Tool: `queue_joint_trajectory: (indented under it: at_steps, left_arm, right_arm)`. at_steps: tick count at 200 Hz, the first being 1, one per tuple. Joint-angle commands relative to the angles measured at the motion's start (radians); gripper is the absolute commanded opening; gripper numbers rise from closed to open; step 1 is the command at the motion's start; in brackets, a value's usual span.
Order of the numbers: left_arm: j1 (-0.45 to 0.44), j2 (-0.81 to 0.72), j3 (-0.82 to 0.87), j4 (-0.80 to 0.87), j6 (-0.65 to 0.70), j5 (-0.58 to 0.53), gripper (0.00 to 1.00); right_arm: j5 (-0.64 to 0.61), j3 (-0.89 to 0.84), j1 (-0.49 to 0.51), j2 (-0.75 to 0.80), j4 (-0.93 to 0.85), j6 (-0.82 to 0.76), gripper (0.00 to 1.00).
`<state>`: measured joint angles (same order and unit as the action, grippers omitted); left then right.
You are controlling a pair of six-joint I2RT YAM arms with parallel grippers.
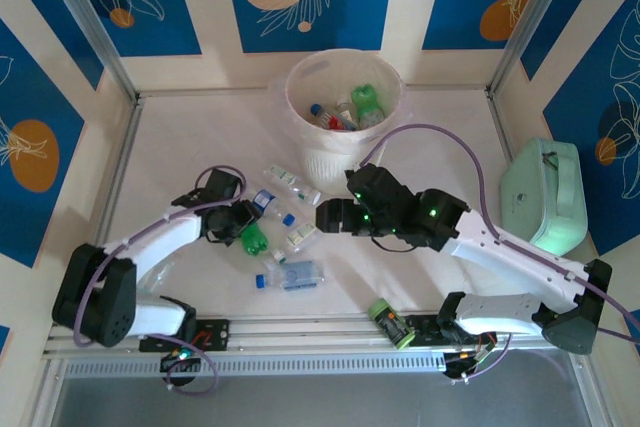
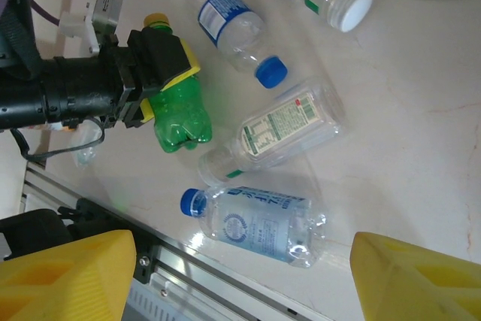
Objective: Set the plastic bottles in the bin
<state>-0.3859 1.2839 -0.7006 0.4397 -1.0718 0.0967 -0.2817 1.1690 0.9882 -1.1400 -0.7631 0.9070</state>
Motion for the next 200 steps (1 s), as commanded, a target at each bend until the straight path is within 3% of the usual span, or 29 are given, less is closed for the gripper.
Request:
queue_joint_trajectory:
  at_steps: [1, 47, 71, 106, 200]
  left_arm:
    - [0.015, -0.115, -0.044, 0.058, 0.019, 0.04, 0.62]
    - [0.015, -0.297, -0.166, 0.0, 0.036, 0.114, 0.65]
    - [0.015, -0.339, -0.16, -0.206, -0.051, 0.202, 0.65]
    - [0.01, -0.349, -0.088, -0.632, -0.233, 0.299, 0.64]
    - [-0.071, -0.297, -0.049, -1.092, -0.341, 0.347, 0.63]
  right_arm:
    - [0.025, 0.055, 0.01, -0.009, 0.009, -0.025, 0.76]
    - [0.087, 0.11, 0.009, 0.008, 0.073, -0.028, 0.77]
    - [0.164, 0.128, -0.007, 0.015, 0.138, -0.02, 0.78]
    - [0.325, 0.118, -0.053, 0.038, 0.275, 0.03, 0.82]
    - [0.581, 0.032, -0.168, 0.01, 0.589, 0.208, 0.9]
